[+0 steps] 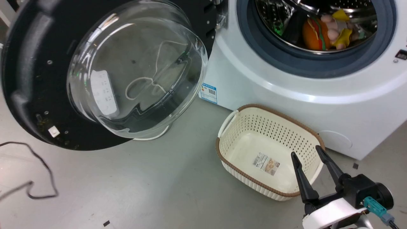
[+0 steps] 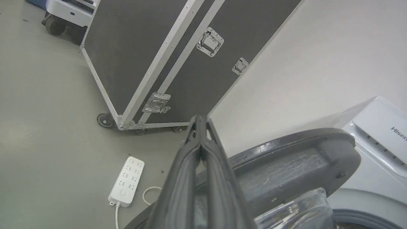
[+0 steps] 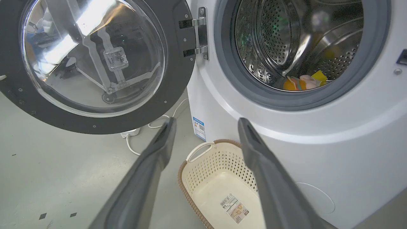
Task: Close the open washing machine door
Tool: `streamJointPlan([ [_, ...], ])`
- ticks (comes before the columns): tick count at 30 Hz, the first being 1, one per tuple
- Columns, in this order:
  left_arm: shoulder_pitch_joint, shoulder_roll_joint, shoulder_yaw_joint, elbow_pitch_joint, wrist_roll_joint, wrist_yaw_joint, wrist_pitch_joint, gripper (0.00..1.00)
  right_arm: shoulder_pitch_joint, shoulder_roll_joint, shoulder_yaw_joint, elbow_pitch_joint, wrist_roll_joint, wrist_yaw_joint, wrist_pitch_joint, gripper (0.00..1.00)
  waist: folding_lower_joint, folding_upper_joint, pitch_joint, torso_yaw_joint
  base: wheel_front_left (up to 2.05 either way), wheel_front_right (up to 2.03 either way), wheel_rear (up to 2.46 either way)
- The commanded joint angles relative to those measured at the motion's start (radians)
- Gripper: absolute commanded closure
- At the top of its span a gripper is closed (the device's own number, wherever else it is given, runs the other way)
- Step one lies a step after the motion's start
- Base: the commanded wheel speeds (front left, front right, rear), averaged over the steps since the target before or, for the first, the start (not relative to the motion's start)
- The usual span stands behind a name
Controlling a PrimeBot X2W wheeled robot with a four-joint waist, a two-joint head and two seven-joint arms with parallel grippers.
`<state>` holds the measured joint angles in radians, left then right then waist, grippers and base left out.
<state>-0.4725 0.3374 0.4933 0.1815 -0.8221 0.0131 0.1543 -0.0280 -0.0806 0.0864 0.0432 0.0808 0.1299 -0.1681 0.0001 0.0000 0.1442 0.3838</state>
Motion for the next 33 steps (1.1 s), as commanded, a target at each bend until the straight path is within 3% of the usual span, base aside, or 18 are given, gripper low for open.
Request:
streamJointPlan([
  [1,-0.028,0.014,0.020,0.028,-0.036,0.012,0.022,1.00,-0.014,-0.007,0.003,-0.005,0.009,0.001,-0.002,0.00,-0.0001,0.0000,0.011,-0.007,0.00,0.00,0.00],
  [5,-0.097,0.067,0.053,0.157,-0.138,0.063,0.153,1.00,-0.024,-0.016,0.014,-0.003,0.013,0.001,-0.007,0.00,-0.0001,0.0000,0.033,-0.016,0.00,0.00,0.00],
  [9,-0.153,0.090,0.086,0.247,-0.253,0.082,0.277,1.00,-0.035,-0.024,0.018,-0.004,0.016,0.001,-0.011,0.00,-0.0001,0.0000,0.057,-0.024,0.00,0.00,0.00],
  [18,-0.167,0.081,0.090,0.278,-0.452,0.018,0.539,1.00,-0.051,-0.037,0.026,0.001,0.024,0.001,-0.023,0.00,-0.0001,0.0000,0.082,-0.037,0.00,0.00,0.00],
  [26,-0.023,0.027,0.077,0.161,-0.539,-0.017,0.716,1.00,-0.039,-0.023,0.014,0.026,0.029,0.001,-0.034,0.00,-0.0001,0.0000,0.027,-0.059,0.00,0.00,0.00],
  [33,0.168,-0.108,0.037,-0.053,-0.569,-0.041,0.786,1.00,-0.029,0.003,-0.021,0.051,0.029,0.001,-0.051,0.00,-0.0001,0.0000,-0.033,-0.088,0.00,0.00,0.00],
])
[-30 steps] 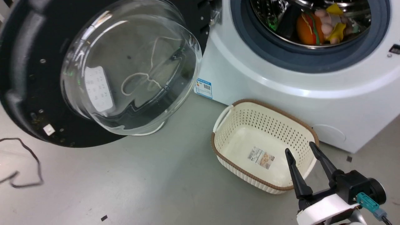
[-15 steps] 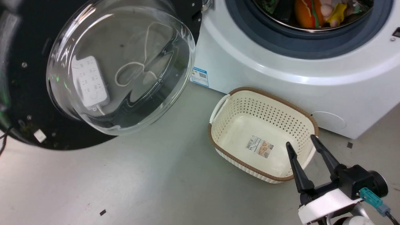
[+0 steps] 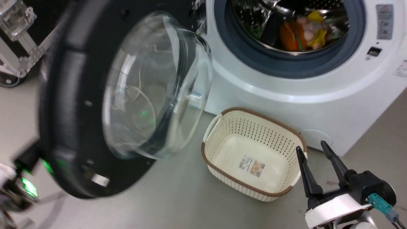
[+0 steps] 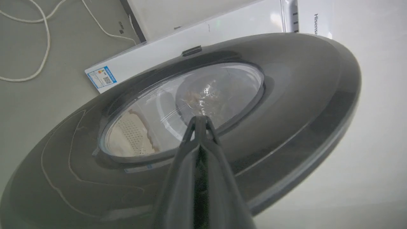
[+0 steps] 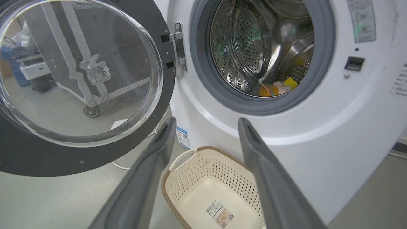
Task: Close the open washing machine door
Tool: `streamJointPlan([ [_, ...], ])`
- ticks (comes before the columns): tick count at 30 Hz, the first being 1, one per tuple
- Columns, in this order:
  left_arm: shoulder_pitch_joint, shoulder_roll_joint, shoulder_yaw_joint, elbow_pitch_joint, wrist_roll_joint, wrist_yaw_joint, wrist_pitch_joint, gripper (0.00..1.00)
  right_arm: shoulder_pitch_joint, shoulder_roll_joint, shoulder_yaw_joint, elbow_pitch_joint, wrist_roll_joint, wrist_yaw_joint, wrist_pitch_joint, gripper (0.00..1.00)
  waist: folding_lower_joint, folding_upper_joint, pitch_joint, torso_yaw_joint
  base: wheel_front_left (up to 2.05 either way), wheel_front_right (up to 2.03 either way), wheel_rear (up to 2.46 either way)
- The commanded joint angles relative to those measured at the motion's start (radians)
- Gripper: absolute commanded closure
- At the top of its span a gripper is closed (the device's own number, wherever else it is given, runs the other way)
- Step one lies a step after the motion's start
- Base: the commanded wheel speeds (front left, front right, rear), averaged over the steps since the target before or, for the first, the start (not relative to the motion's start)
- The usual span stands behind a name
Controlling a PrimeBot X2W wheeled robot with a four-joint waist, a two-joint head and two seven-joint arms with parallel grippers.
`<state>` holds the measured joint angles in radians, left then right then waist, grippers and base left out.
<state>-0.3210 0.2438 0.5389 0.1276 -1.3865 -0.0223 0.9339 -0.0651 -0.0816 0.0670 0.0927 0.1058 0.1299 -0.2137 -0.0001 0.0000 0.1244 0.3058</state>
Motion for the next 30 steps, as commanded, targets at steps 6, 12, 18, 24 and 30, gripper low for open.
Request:
streamJointPlan([
  [6,0.192,-0.164,-0.096,-0.173,-0.019,0.009,0.024,1.00,0.024,0.020,-0.026,0.015,-0.007,0.001,-0.010,0.00,0.0001,0.0000,-0.050,-0.052,0.00,0.00,0.00],
  [12,0.336,-0.193,-0.267,-0.245,-0.094,0.015,-0.075,1.00,0.030,0.028,-0.044,0.015,-0.015,0.001,-0.002,0.00,0.0001,0.0000,-0.051,-0.131,0.00,0.00,0.00],
  [18,0.360,-0.193,-0.484,-0.233,-0.168,-0.007,-0.244,1.00,0.024,0.030,-0.043,0.001,-0.025,0.001,0.010,0.00,0.0001,0.0000,-0.007,-0.235,0.00,0.00,0.00],
  [24,0.273,-0.193,-0.640,-0.178,-0.233,-0.041,-0.386,1.00,0.007,0.030,-0.047,-0.011,-0.030,0.001,0.016,0.00,0.0001,0.0000,0.047,-0.358,0.00,0.00,0.00],
  [30,0.103,-0.193,-0.728,-0.069,-0.319,-0.048,-0.576,1.00,-0.013,0.031,-0.041,-0.009,-0.025,0.001,0.009,0.00,0.0001,0.0000,0.098,-0.477,0.00,0.00,0.00],
])
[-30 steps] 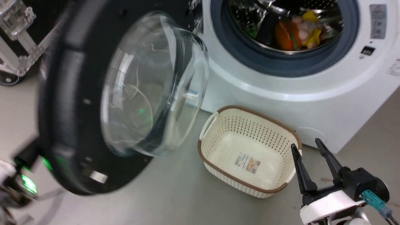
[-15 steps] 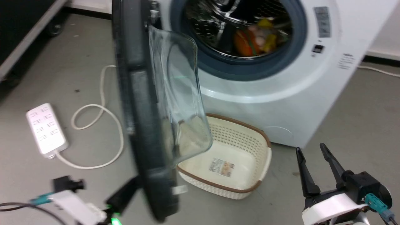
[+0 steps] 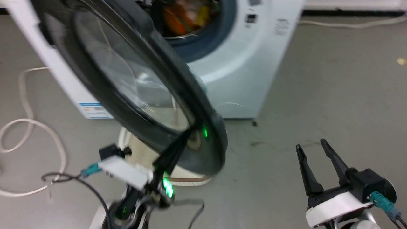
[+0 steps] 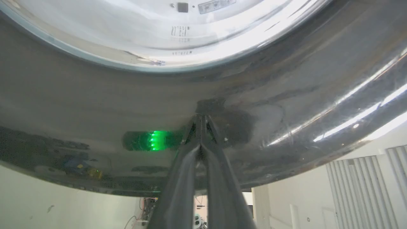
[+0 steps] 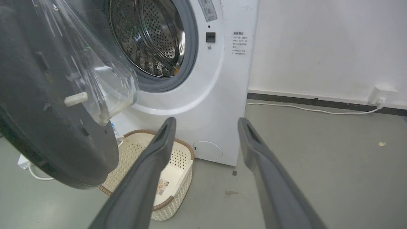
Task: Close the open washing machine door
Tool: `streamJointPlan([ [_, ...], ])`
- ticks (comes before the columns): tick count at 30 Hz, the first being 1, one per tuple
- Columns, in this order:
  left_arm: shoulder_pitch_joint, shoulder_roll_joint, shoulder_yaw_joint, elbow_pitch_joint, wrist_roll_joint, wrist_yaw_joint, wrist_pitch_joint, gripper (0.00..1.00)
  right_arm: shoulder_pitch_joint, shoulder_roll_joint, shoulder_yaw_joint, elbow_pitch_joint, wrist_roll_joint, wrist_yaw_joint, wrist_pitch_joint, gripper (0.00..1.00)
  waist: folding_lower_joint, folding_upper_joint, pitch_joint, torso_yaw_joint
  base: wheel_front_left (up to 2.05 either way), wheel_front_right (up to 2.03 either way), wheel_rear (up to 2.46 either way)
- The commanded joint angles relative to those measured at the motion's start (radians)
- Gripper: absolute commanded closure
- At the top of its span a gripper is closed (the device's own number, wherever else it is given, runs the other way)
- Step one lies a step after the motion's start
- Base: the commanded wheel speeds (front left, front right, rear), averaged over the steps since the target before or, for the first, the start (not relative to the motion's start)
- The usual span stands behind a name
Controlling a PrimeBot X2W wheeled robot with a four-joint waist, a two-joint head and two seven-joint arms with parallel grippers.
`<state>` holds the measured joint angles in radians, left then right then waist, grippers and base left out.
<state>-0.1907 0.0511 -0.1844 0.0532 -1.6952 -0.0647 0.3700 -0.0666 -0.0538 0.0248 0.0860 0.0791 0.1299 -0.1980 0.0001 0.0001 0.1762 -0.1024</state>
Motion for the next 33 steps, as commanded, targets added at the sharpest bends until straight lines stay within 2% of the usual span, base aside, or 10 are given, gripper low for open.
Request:
streamJointPlan([
  [1,-0.062,-0.001,-0.016,0.028,-0.031,-0.007,-0.044,1.00,-0.014,0.003,0.002,0.000,0.004,0.001,-0.009,0.00,-0.0001,-0.0001,0.052,-0.085,0.00,0.00,0.00],
  [4,-0.134,-0.001,-0.030,0.080,-0.064,-0.009,-0.110,1.00,-0.018,0.003,0.005,0.004,0.009,0.001,-0.014,0.00,-0.0001,-0.0001,0.065,-0.114,0.00,0.00,0.00],
  [5,-0.209,-0.001,-0.040,0.134,-0.093,-0.013,-0.175,1.00,-0.021,0.003,0.008,0.011,0.018,0.001,-0.020,0.00,-0.0001,-0.0001,0.074,-0.136,0.00,0.00,0.00],
  [8,-0.325,-0.001,-0.057,0.217,-0.142,-0.013,-0.268,1.00,-0.026,0.003,0.017,0.023,0.032,0.001,-0.029,0.00,-0.0001,-0.0001,0.088,-0.156,0.00,0.00,0.00],
  [15,-0.540,-0.001,-0.106,0.412,-0.189,-0.028,-0.380,1.00,-0.053,0.003,0.043,0.057,0.054,0.001,-0.045,0.00,-0.0001,-0.0001,0.100,-0.165,0.00,0.00,0.00],
  [23,-0.550,-0.001,-0.156,0.499,-0.206,-0.060,-0.386,1.00,-0.064,0.003,0.038,0.070,0.051,0.001,-0.054,0.00,-0.0001,-0.0001,0.061,-0.116,0.00,0.00,0.00],
  [28,-0.431,0.050,-0.223,0.464,-0.056,-0.065,-0.433,1.00,-0.038,0.003,0.009,0.068,0.044,0.001,-0.054,0.00,-0.0001,-0.0001,-0.008,-0.061,0.00,0.00,0.00],
  [29,-0.398,0.068,-0.237,0.440,-0.013,-0.065,-0.456,0.45,-0.030,0.003,0.005,0.065,0.042,0.001,-0.053,0.00,-0.0001,-0.0001,-0.022,-0.049,0.00,0.00,0.00],
  [30,-0.363,0.088,-0.249,0.415,0.031,-0.065,-0.487,0.00,-0.021,0.003,-0.001,0.061,0.041,0.001,-0.051,0.00,-0.0001,-0.0001,-0.037,-0.036,0.00,0.00,0.00],
  [33,-0.258,0.161,-0.278,0.341,0.166,-0.066,-0.580,0.00,0.006,0.003,-0.016,0.044,0.040,0.001,-0.046,0.00,-0.0001,-0.0001,-0.076,0.006,0.00,0.00,0.00],
])
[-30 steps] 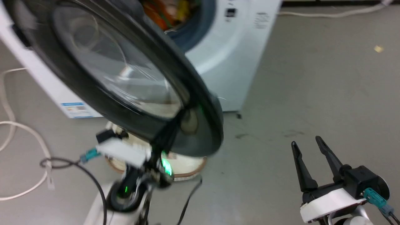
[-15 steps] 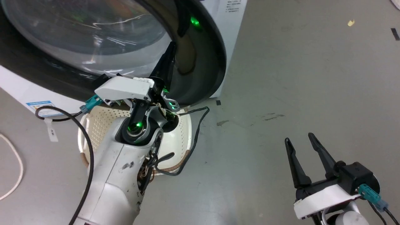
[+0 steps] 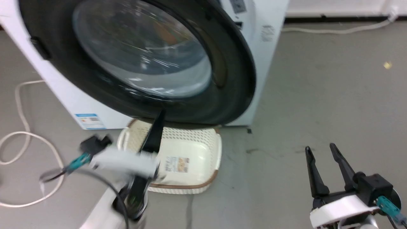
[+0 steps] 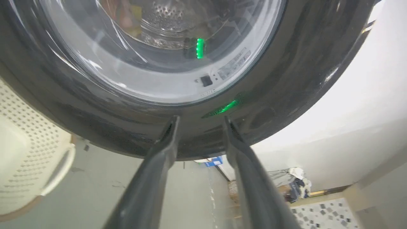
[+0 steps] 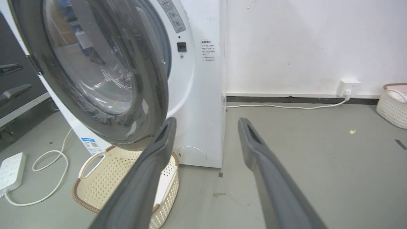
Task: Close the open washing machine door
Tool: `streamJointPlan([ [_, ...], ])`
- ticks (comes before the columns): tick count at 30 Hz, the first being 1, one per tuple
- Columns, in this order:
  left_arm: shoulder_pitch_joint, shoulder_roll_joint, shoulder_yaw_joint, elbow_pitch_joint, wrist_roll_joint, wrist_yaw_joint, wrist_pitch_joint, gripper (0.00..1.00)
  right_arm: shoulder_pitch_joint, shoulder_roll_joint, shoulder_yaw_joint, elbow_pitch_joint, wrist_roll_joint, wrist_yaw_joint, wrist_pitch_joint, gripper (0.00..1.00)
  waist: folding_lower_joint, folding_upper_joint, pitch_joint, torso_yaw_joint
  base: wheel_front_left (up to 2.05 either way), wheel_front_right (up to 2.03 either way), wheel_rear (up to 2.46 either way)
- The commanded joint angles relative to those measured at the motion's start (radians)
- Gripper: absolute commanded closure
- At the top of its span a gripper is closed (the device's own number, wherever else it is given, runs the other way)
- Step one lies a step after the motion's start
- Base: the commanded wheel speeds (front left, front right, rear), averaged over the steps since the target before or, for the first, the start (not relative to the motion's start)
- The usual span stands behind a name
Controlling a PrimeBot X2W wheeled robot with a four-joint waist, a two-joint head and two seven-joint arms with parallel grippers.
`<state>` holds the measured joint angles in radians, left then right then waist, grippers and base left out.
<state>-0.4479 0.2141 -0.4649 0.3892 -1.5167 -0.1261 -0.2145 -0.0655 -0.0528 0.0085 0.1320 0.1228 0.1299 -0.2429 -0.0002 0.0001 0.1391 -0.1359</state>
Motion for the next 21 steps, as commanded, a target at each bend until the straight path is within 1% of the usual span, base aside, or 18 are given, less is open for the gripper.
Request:
streamJointPlan([
  [1,0.029,0.036,-0.009,-0.013,0.056,-0.004,-0.018,0.00,0.015,0.003,-0.002,-0.009,-0.003,0.001,0.001,0.00,0.0002,-0.0001,-0.049,0.053,0.00,0.00,0.00],
  [2,0.053,0.079,-0.022,-0.022,0.153,-0.004,-0.034,0.00,0.023,0.003,0.000,-0.016,0.002,0.001,0.002,0.00,0.0002,-0.0001,-0.059,0.067,0.00,0.00,0.00],
  [3,0.079,0.111,-0.023,-0.025,0.244,-0.004,-0.043,0.00,0.032,0.003,0.006,-0.022,0.007,0.001,0.004,0.00,0.0002,-0.0001,-0.068,0.082,0.00,0.00,0.00],
  [4,0.104,0.120,0.016,-0.037,0.314,0.001,-0.045,0.00,0.041,0.003,0.010,-0.029,0.007,0.001,0.006,0.00,0.0002,-0.0001,-0.076,0.097,0.00,0.00,0.00],
  [6,0.166,0.096,0.145,-0.087,0.440,0.008,-0.046,0.00,0.057,0.003,0.012,-0.041,0.005,0.001,0.009,0.00,0.0002,-0.0001,-0.091,0.123,0.00,0.00,0.00],
  [8,0.233,0.055,0.258,-0.146,0.556,0.011,-0.047,0.00,0.070,0.003,0.011,-0.052,0.004,0.001,0.013,0.00,0.0002,-0.0001,-0.101,0.148,0.00,0.00,0.00],
  [9,0.264,0.036,0.297,-0.176,0.618,0.011,-0.047,0.00,0.075,0.003,0.011,-0.057,0.004,0.001,0.015,0.00,0.0002,-0.0001,-0.106,0.159,0.00,0.00,0.00],
  [11,0.319,0.011,0.344,-0.235,0.756,0.015,-0.047,0.00,0.083,0.003,0.017,-0.064,0.004,0.001,0.021,0.00,0.0002,-0.0001,-0.113,0.178,0.00,0.00,0.00],
  [14,0.379,0.001,0.368,-0.313,0.983,0.022,-0.047,0.00,0.088,0.003,0.029,-0.076,-0.002,0.001,0.029,0.00,0.0002,-0.0001,-0.118,0.199,0.00,0.00,0.00],
  [16,0.408,-0.011,0.371,-0.355,1.099,0.025,-0.047,0.00,0.090,0.003,0.028,-0.083,-0.002,0.001,0.034,0.00,0.0002,-0.0001,-0.119,0.210,0.00,0.00,0.00],
  [19,0.447,-0.017,0.338,-0.383,1.246,0.025,-0.047,0.00,0.091,0.003,0.031,-0.090,-0.003,0.001,0.041,0.00,0.0002,-0.0001,-0.115,0.222,0.00,0.00,0.00],
  [21,0.459,-0.032,0.323,-0.388,1.296,0.027,-0.047,0.00,0.091,0.003,0.034,-0.092,-0.007,0.001,0.048,0.00,0.0002,-0.0001,-0.106,0.230,0.00,0.00,0.00],
])
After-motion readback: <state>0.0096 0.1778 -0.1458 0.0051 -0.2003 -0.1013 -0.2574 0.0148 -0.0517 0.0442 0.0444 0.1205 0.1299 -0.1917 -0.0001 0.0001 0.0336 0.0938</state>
